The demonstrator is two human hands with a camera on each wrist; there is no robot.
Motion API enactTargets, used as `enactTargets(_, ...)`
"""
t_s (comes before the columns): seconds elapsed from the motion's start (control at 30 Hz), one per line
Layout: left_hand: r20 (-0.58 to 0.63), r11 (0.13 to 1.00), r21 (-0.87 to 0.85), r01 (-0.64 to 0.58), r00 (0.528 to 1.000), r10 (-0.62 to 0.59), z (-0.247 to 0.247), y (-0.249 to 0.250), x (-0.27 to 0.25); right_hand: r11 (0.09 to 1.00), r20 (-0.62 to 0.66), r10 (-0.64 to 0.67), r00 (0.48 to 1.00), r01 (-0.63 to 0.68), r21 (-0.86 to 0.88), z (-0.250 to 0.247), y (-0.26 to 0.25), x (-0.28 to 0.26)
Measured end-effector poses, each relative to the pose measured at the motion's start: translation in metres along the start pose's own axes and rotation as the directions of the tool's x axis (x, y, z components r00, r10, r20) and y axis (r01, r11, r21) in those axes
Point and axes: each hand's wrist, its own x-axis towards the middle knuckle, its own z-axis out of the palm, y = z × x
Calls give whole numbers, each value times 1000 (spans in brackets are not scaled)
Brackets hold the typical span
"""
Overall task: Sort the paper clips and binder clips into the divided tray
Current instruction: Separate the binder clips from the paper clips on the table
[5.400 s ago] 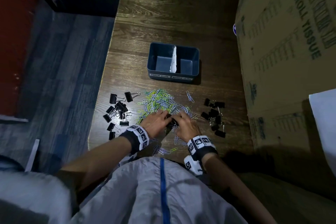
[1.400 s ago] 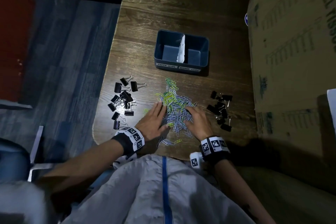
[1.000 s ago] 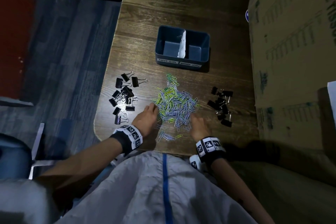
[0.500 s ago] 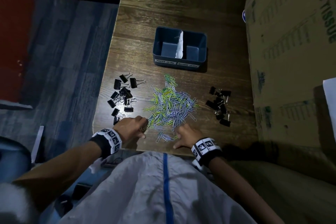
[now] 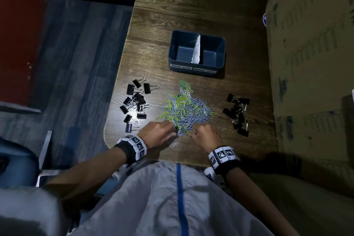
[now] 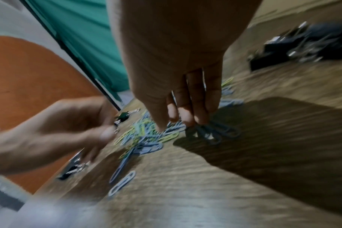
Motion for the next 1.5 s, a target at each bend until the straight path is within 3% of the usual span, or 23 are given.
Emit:
enactTargets(0.1,224,956,176,-236,955,194,1,-3,-8,993,-9,94,995,-93,70,-1,19,-6)
enactTargets(0.17,291,931,229,-286,932,215,8,0,-7,971,-51,192,980,-182,152,-7,31,-6)
enactTargets(0.27,258,981,115,-154,959,120,18,10,5,924,-168,297,940,-239,297,-23,44,-6)
enactTargets(0.37,227,997,44,-69,972,58,19,17,21,913,-227,280,933,-186,363,-35,50,-6)
enactTargets(0.43,165,998,61,-20,986,10,16,19,32,935,-147,224,963,-170,312,-35,50,-4)
enactTargets(0.53,70,992,96,84,993,-91,7,22,45,982,-26,176,984,-173,80,-26,45,-3)
enactTargets(0.63,61,997,59,54,996,-57,-2,21,49,961,174,276,945,-273,-44,-17,36,-1)
enactTargets(0.7,48,996,85,11,999,-16,-7,18,48,966,199,258,945,-258,-26,-10,30,3)
enactTargets(0.87,-85,978,207,5,996,13,-21,1,53,977,81,180,980,-188,98,-6,21,17)
enactTargets(1.0,-206,975,208,83,978,-39,-37,-8,83,966,-206,191,960,-146,213,-14,28,22)
enactTargets(1.07,-97,956,219,194,979,-177,-42,-11,104,981,-251,156,955,-120,153,-20,29,24)
enactTargets(1.13,36,923,243,299,948,-316,-43,-12,124,982,-122,169,978,-158,100,-26,26,27)
enactTargets(1.23,128,895,308,322,918,-374,-43,-13,147,982,101,161,982,-169,79,-27,16,29)
enactTargets(1.33,218,877,332,347,877,-429,-44,-12,151,991,190,131,973,-124,-45,-18,5,27)
enactTargets(1.4,272,888,346,303,873,-404,-41,-10,144,989,148,139,979,-129,-76,-13,5,30)
enactTargets(1.5,272,917,343,202,913,-303,-35,0,125,998,-85,59,995,-61,-24,-12,9,33)
